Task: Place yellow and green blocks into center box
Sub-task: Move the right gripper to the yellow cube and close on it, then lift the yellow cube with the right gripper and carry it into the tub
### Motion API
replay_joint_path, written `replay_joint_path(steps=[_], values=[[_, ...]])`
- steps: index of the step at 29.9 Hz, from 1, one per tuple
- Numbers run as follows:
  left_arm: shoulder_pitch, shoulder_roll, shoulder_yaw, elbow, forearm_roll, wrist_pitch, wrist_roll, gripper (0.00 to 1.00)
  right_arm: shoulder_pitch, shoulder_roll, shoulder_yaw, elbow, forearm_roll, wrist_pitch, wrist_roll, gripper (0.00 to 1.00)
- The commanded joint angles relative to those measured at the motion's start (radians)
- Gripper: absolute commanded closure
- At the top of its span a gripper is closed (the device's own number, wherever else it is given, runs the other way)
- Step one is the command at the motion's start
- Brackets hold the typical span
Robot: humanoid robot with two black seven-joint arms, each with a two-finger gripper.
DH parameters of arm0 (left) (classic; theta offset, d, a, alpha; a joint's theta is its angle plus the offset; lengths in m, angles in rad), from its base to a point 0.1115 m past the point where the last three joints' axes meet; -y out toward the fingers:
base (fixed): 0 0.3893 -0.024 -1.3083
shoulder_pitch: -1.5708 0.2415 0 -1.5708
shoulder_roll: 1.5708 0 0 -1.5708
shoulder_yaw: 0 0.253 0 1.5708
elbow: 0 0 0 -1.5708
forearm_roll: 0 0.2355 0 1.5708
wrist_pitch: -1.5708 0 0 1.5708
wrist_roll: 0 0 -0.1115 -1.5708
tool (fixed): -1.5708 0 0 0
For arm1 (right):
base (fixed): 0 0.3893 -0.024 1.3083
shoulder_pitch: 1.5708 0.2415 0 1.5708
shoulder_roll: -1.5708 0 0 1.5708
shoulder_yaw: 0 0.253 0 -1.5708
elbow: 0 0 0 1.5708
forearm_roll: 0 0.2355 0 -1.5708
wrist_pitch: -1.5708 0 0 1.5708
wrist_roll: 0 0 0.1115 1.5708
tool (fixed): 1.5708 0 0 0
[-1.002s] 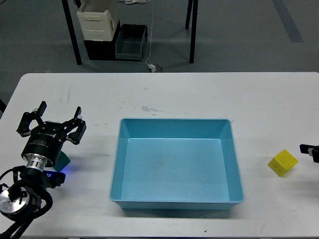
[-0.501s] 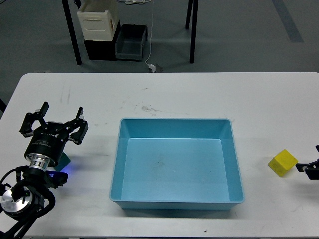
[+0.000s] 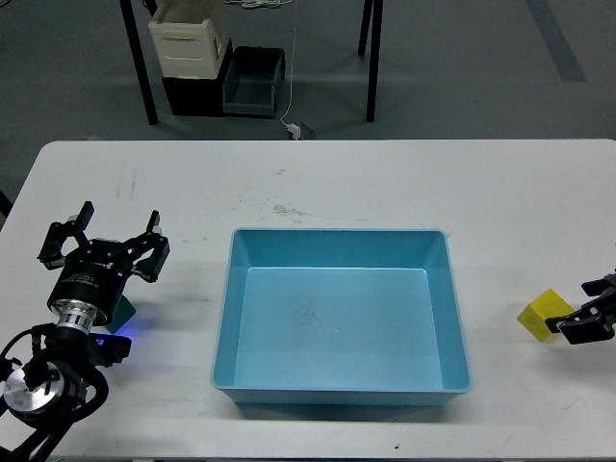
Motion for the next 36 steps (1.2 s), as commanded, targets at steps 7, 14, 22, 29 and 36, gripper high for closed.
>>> replay_joint_path(steps=[7, 14, 22, 29, 36], values=[[-0.001, -0.001, -0.002, 0.010, 0.000, 0.000, -0.002, 0.00, 0.010, 0.048, -0.030, -0.043, 0.005, 0.000, 0.000, 0.04], [-0.001, -0.003, -0.002, 0.015, 0.000, 0.000, -0.002, 0.00, 0.006, 0.053, -0.031, -0.072, 0.041, 0.000, 0.000, 0.32], [-0.001, -0.003, -0.002, 0.015, 0.000, 0.000, -0.002, 0.00, 0.003, 0.053, -0.033, -0.076, 0.041, 0.000, 0.000, 0.72], [-0.001, -0.011, -0.002, 0.013, -0.002, 0.000, -0.002, 0.00, 0.051, 0.039, -0.018, -0.077, 0.041, 0.000, 0.000, 0.97], [-0.001, -0.009, -0.002, 0.010, -0.003, -0.002, 0.002, 0.00, 0.281, -0.004, 0.001, -0.074, 0.043, 0.000, 0.000, 1.00]])
